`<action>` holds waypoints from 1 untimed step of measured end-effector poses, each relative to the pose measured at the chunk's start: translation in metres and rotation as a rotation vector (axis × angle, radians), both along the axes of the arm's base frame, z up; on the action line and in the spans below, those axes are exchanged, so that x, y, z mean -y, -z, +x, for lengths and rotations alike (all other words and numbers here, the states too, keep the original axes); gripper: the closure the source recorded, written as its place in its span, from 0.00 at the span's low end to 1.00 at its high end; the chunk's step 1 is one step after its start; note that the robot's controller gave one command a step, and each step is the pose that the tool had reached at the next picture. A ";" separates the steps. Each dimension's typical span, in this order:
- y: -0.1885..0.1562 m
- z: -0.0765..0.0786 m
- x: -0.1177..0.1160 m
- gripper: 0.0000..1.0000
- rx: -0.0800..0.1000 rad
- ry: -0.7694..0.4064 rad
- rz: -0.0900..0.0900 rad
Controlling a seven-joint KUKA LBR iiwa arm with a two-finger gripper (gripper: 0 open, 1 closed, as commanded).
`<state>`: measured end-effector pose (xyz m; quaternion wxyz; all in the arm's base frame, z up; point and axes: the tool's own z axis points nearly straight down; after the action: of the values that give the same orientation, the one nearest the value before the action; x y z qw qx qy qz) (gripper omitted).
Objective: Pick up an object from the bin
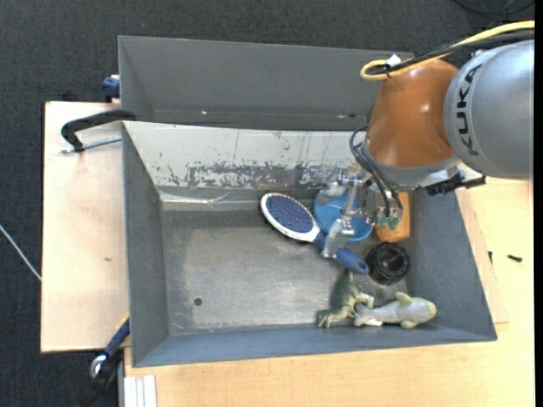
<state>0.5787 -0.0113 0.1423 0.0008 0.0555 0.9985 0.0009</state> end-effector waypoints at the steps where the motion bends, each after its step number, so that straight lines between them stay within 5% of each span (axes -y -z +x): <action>1: 0.069 0.021 0.013 0.00 0.001 0.226 0.001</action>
Offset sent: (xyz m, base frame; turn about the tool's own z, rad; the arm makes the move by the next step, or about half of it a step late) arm 0.0190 -0.0132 -0.0723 0.2253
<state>0.5999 -0.0243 0.0736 0.0014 0.1676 0.9859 0.0012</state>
